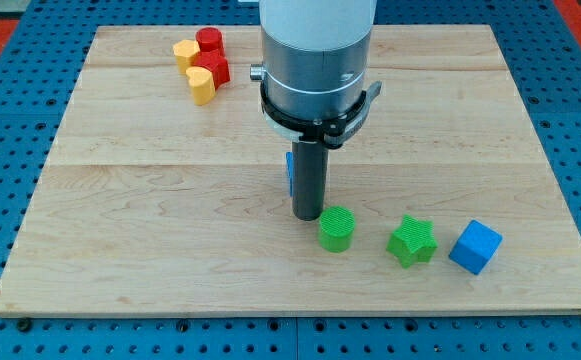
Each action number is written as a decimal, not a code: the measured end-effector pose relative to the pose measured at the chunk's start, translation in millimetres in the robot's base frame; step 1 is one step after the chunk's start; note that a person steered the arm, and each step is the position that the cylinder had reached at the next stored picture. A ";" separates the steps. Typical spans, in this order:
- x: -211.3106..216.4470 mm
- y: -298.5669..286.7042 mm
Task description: Slide the triangle to the left of the green circle
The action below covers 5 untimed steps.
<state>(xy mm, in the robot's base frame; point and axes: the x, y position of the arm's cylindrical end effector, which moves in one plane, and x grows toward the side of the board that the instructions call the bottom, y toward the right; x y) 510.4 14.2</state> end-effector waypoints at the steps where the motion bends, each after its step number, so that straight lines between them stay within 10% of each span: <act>1: 8.6 0.0; 3: 21.1 -0.3; 5: -63.6 57.3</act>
<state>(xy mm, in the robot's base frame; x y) 446.8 71.6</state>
